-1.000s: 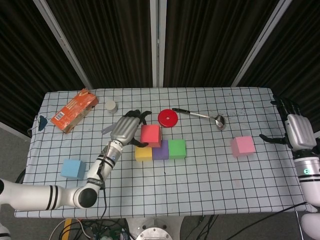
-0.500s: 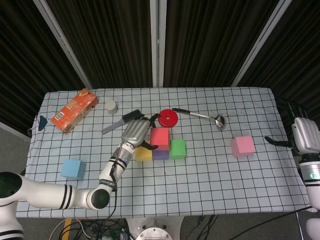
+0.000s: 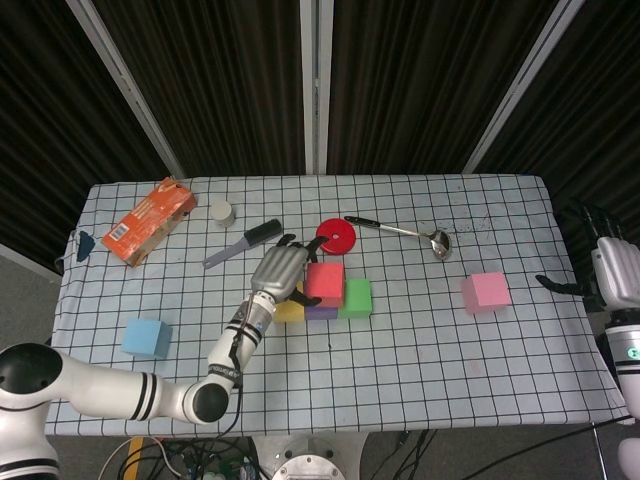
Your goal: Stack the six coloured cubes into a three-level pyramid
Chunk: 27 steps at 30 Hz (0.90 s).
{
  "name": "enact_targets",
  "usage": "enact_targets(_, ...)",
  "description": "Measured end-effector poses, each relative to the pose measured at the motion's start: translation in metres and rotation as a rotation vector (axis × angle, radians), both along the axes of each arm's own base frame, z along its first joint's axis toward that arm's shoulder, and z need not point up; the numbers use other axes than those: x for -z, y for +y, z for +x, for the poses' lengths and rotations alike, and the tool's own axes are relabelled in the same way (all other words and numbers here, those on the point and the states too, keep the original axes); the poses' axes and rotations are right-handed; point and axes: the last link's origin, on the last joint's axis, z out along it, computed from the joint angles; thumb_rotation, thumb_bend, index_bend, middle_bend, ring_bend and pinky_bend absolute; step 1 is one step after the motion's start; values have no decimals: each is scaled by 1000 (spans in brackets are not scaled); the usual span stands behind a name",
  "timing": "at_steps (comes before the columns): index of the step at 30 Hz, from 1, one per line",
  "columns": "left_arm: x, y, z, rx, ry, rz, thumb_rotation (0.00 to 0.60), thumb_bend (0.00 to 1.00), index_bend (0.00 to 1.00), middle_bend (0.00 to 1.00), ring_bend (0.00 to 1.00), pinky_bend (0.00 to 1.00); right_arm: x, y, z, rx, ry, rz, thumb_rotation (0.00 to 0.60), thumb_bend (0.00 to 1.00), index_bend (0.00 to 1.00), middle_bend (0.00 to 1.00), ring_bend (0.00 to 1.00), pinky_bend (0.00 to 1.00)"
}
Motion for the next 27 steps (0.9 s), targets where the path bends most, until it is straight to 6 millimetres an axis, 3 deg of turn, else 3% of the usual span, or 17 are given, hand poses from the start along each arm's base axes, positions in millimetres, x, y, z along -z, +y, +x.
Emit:
enact_targets(10, 0, 0, -6, 1, -3, -6, 600, 143, 111, 429, 258, 88, 1, -6, -2, 14, -1, 12, 600, 18, 0, 175, 0, 0)
enact_targets(27, -2, -3, -10, 7, -8, -16, 600, 134, 101, 350, 209, 85, 6, -10, 0, 25, 11, 28, 600, 18, 0, 175, 0, 0)
